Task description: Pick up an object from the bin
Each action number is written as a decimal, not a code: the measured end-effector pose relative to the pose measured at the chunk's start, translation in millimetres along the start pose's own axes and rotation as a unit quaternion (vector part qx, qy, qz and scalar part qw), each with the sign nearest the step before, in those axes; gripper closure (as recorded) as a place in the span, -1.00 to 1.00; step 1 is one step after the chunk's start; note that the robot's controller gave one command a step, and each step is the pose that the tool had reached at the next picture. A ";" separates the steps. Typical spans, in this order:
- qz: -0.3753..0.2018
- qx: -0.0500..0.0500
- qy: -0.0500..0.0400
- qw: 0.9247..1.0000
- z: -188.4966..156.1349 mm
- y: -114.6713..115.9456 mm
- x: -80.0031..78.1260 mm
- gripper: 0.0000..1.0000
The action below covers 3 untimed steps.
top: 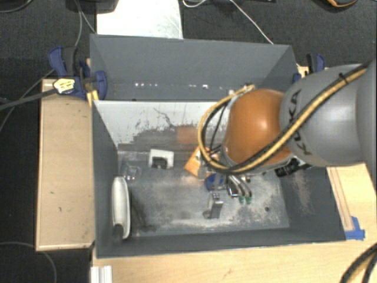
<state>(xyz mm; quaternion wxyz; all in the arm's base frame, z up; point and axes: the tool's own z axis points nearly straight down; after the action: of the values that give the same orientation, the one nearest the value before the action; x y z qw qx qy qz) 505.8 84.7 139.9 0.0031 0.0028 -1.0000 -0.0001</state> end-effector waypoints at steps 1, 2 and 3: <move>0.002 0.000 -0.004 1.000 -4.2 -0.4 -2.0 -1.00; -0.008 -0.002 -0.007 1.000 55.0 -34.8 -68.1 -1.00; -0.007 0.000 -0.009 1.000 37.0 -27.0 -51.6 -1.00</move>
Offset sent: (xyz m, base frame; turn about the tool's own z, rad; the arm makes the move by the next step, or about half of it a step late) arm 0.0627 -0.0348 -0.0591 -0.0165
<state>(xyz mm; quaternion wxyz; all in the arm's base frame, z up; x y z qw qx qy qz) 557.2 58.0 102.6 -0.0054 0.0100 -0.9999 -0.0006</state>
